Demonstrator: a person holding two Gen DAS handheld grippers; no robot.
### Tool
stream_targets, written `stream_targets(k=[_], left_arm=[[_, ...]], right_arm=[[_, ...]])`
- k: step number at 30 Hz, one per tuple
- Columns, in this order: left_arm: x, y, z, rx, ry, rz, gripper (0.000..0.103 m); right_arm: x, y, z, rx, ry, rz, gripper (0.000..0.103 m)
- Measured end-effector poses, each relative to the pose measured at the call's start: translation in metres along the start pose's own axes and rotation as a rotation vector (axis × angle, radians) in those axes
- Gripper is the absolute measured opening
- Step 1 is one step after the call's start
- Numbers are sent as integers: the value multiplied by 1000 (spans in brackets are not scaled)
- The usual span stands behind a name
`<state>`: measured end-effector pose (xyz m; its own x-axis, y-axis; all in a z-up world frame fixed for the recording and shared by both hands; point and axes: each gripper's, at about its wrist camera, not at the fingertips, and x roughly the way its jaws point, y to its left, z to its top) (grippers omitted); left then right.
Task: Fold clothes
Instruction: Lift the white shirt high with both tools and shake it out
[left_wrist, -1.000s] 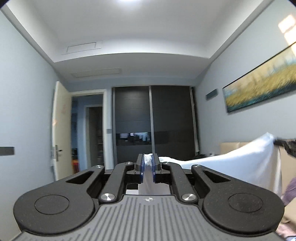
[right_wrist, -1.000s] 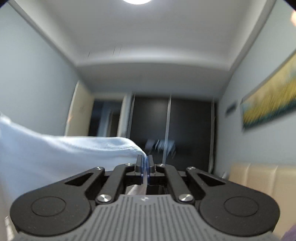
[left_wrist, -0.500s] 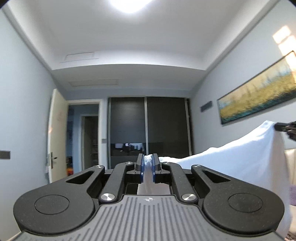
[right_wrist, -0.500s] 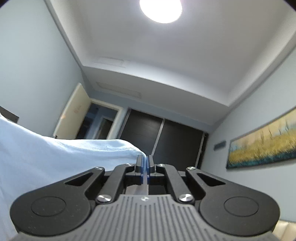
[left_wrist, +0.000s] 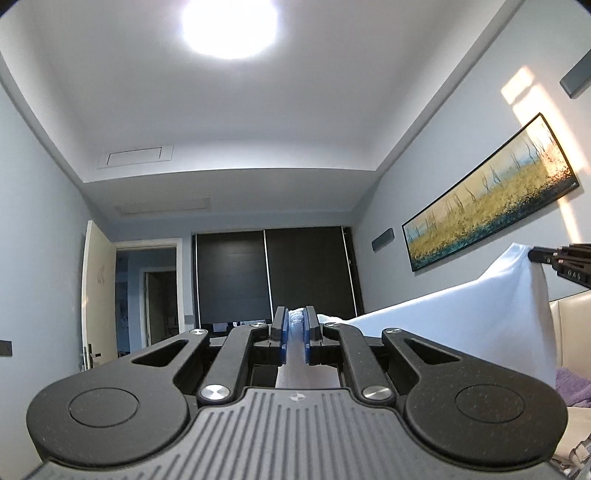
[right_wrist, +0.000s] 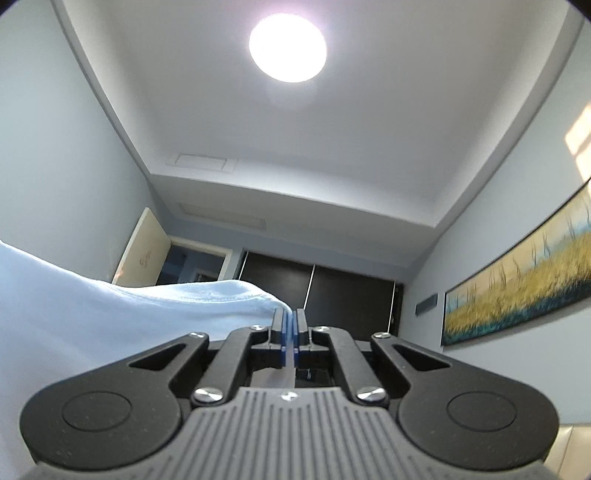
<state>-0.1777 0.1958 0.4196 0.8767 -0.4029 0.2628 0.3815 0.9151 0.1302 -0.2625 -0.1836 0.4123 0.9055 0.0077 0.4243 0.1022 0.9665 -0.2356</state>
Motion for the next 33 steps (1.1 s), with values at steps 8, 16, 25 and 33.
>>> stream_targets(k=[8, 16, 25, 33], left_arm=[[23, 2, -16, 12, 81, 22, 6], [113, 17, -111, 10, 350, 39, 6], [248, 41, -296, -29, 719, 62, 6], [345, 55, -472, -89, 971, 94, 6]], right_arm=[[41, 16, -54, 9, 128, 47, 4], [102, 38, -137, 37, 318, 105, 4], [207, 79, -298, 53, 628, 158, 4], [293, 115, -477, 57, 919, 163, 4]])
